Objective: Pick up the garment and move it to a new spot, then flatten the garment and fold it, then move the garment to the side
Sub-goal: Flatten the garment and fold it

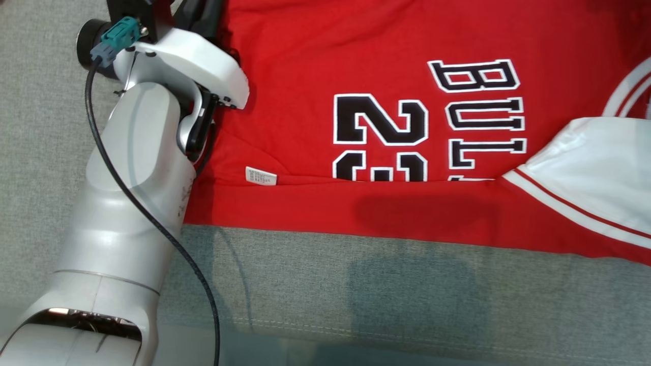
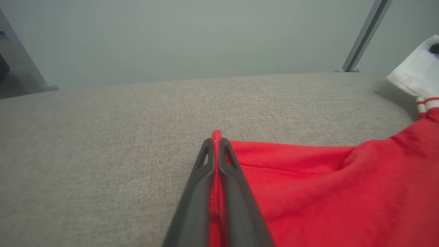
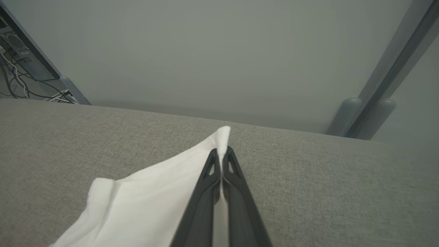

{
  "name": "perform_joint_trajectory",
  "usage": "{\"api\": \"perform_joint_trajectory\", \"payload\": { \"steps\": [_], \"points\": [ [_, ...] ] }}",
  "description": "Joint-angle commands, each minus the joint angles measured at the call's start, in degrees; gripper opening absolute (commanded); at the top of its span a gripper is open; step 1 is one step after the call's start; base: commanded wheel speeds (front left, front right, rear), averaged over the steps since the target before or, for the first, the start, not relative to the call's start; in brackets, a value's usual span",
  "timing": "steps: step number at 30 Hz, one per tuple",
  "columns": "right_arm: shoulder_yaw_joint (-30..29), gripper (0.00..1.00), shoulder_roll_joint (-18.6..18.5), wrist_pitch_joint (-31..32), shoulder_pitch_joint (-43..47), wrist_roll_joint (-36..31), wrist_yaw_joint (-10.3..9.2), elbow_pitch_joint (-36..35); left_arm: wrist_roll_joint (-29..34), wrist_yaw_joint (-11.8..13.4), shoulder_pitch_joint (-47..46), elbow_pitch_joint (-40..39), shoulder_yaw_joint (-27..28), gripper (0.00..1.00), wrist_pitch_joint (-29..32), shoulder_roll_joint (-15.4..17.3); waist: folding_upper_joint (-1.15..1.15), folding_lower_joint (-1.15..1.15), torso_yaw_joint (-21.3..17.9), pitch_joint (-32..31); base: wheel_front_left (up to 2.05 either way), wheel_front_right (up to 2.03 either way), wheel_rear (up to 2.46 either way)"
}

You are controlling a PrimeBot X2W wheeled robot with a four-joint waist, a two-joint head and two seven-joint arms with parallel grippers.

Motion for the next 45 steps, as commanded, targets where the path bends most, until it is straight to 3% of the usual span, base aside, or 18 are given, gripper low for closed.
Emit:
{"api": "perform_joint_trajectory", "payload": {
  "steps": [1, 14, 25, 35, 45],
  "points": [
    [0.86, 0.0, -0.57, -1.0, 2.77, 1.87, -0.16, -2.4, 0.86, 0.07, 1.7, -0.17, 1.77, 0.0, -0.09, 2.6, 0.0, 0.0, -1.06, -1.13, 0.0, 0.0, 0.0],
    [5.8, 0.0, -5.28, -4.92, 13.83, 14.52, -0.16, -11.7, 2.81, -0.68, 6.75, -0.14, 7.01, 0.0, -0.09, 4.64, 0.0, 0.0, -3.74, -7.89, 0.0, 0.0, 0.0],
    [8.58, 0.0, -7.66, -7.98, 21.56, 20.51, -0.16, -15.63, 3.99, -1.07, 12.27, -1.31, 9.77, 0.0, -0.1, 4.59, 0.0, 0.0, -4.62, -12.49, 0.0, 0.0, 0.0],
    [10.66, 0.0, -11.18, -6.91, 33.34, 29.07, -0.16, -22.77, 4.19, -1.38, 19.23, -0.21, 10.28, 0.0, -0.1, 3.23, 0.0, 0.0, -5.4, -16.55, 0.0, 0.0, 0.0],
    [12.98, 0.0, -11.38, -7.07, 42.78, 33.06, -0.16, -25.29, 3.88, -1.48, 23.94, 1.39, 10.23, 0.0, -0.1, 2.26, 0.0, 0.0, -6.19, -18.84, 0.0, 0.0, 0.0]
  ]
}}
